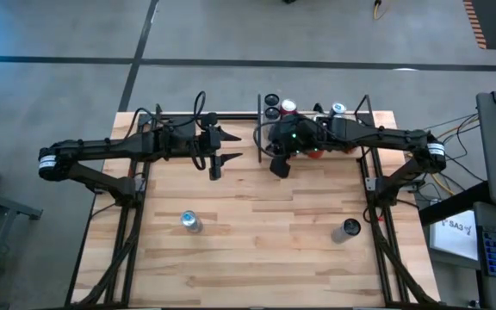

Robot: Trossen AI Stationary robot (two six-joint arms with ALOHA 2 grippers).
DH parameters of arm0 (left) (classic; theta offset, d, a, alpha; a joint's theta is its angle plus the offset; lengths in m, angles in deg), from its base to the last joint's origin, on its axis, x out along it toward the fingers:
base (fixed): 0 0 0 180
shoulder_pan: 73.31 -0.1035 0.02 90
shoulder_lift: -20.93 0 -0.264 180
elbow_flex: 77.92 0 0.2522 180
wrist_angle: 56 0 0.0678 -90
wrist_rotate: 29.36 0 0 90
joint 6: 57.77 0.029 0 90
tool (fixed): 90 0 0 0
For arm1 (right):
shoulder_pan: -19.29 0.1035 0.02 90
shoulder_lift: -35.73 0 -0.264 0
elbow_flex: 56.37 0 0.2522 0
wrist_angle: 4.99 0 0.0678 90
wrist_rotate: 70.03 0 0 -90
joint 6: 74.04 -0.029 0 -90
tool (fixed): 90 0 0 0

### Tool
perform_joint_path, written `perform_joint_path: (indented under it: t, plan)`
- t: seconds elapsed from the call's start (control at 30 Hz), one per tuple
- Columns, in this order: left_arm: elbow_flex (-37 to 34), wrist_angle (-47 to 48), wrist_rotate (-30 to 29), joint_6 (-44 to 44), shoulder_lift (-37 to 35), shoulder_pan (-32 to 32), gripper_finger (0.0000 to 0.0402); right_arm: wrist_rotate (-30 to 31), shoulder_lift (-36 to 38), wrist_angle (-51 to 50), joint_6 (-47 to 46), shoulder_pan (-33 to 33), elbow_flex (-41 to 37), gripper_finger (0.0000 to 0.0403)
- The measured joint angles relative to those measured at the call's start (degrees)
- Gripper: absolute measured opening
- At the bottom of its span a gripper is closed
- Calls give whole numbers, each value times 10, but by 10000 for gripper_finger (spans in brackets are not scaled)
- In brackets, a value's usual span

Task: Place canned beverage on shelf
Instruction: Put the blue soda can on the shelf aligned with the other blue soda cans

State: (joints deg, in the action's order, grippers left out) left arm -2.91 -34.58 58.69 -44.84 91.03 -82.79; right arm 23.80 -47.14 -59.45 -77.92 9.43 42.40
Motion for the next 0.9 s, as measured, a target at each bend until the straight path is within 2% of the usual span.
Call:
perform_joint_path:
  t: [0.13,0.27,0.9]
  plan:
    - [0,0,0,-1,0,0,190,-40,0,-9,-32,15,0,9]
    - [0,0,0,-2,0,0,190,-56,0,-19,-62,30,0,9]
    - [0,-4,0,-6,0,0,190,-59,0,-112,-178,94,0,9]
